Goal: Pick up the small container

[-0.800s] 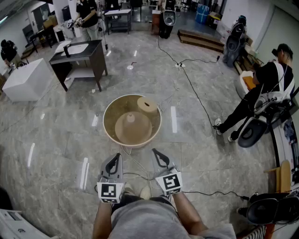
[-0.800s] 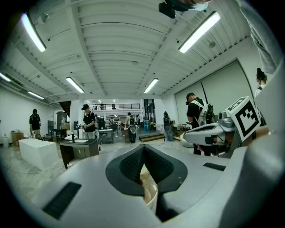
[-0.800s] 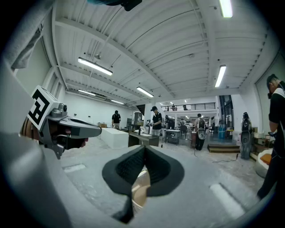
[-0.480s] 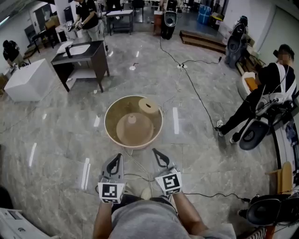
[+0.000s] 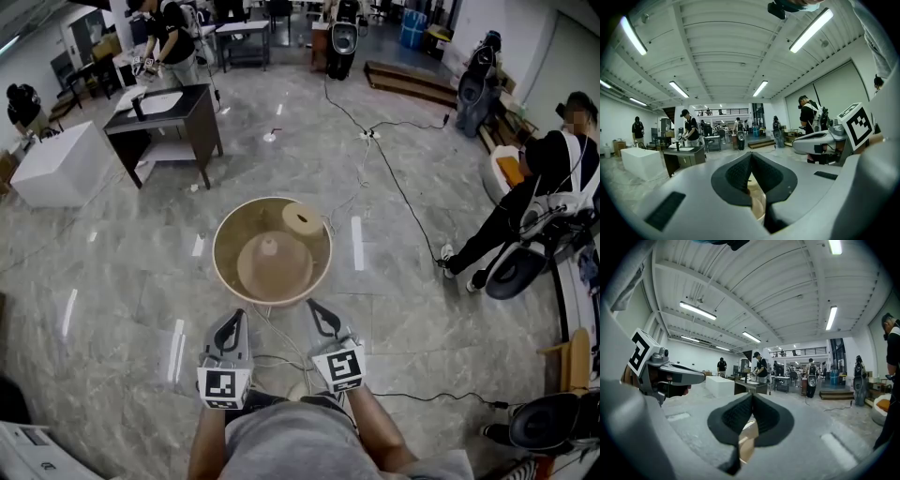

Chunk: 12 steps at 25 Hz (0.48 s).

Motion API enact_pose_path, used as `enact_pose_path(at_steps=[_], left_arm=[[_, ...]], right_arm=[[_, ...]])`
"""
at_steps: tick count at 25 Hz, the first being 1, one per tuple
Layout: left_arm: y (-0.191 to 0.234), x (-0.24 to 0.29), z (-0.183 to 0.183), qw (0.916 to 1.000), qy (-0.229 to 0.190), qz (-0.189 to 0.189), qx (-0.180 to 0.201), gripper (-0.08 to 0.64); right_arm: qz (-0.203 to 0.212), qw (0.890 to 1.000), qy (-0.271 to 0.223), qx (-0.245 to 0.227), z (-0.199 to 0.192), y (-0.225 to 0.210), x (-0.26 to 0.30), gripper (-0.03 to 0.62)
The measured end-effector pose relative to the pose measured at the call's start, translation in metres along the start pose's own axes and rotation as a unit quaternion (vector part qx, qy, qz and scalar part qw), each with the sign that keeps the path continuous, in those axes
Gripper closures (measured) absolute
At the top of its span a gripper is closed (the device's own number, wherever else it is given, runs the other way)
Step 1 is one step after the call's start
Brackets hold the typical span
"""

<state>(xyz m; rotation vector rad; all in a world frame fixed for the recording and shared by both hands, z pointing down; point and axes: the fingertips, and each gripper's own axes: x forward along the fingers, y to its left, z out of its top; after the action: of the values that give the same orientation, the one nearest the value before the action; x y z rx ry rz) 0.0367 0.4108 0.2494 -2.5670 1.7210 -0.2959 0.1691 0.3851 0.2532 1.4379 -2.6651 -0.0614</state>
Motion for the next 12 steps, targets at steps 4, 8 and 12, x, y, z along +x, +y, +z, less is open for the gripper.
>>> enact_pose_path(at_steps=[4, 8, 12], left_arm=[[0.020, 0.028, -0.002, 1.0000, 0.001, -0.006, 0.000, 0.543], [0.054, 0.065, -0.001, 0.9998, 0.001, -0.017, -0.001, 0.543], [0.099, 0.110, -0.003, 0.9996, 0.003, -0.026, -0.008, 0.543]], right_arm=[[-0.007, 1.000, 0.011, 0.005, -0.004, -0.010, 0.029, 0.592], [-0.020, 1.000, 0.016, 0.009, -0.001, -0.022, 0.074, 0.592], [-0.024, 0.999, 0.019, 0.008, 0.003, -0.029, 0.132, 0.592]])
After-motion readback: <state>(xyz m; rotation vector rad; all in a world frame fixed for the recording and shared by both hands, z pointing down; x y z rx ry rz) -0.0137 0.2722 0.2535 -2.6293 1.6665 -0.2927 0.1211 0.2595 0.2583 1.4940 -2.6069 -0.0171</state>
